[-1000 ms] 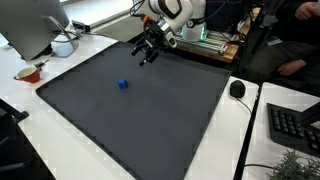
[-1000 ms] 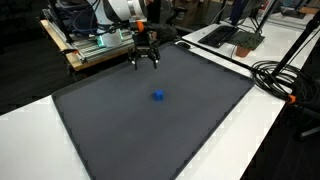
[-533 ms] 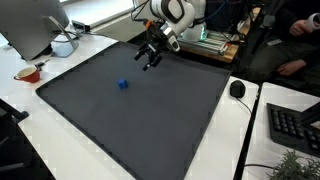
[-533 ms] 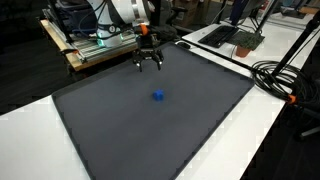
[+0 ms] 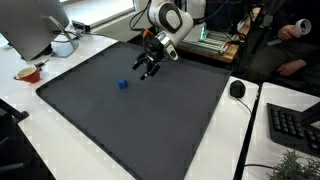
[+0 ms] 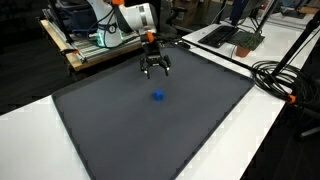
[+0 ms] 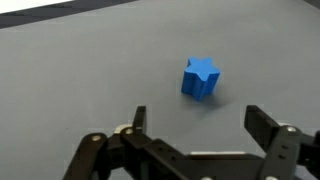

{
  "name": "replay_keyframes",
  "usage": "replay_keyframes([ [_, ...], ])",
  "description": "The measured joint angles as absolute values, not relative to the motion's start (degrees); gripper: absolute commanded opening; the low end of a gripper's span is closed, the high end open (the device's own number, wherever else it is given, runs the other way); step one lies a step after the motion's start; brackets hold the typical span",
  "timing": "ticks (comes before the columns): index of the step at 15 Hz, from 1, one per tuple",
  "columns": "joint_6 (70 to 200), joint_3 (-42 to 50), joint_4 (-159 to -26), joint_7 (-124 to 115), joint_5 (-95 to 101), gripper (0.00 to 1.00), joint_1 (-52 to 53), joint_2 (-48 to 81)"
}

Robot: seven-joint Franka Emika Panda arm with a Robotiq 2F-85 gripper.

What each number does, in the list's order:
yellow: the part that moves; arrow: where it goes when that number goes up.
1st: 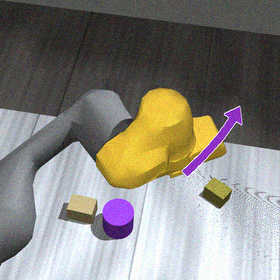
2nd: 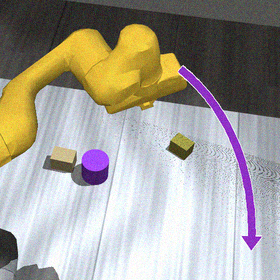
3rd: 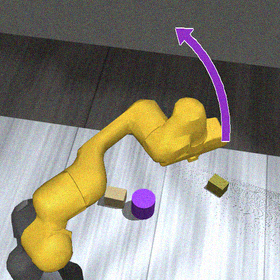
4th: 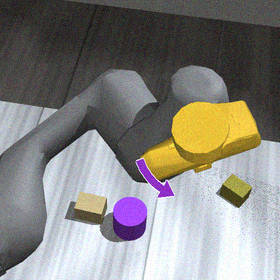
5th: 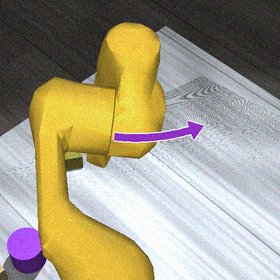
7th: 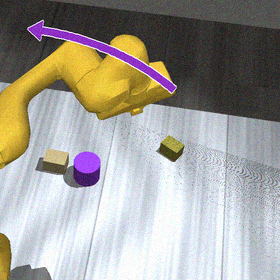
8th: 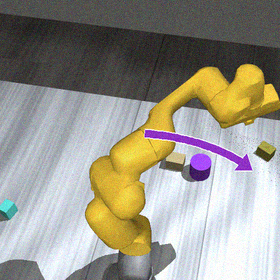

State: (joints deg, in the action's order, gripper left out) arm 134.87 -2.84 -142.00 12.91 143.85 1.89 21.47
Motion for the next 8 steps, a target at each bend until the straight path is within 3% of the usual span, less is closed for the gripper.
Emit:
replay_keyframes([
  [8, 141.7, -0.7, -136.2, 18.0, 143.9, 1.0, 1.1, 23.4],
])
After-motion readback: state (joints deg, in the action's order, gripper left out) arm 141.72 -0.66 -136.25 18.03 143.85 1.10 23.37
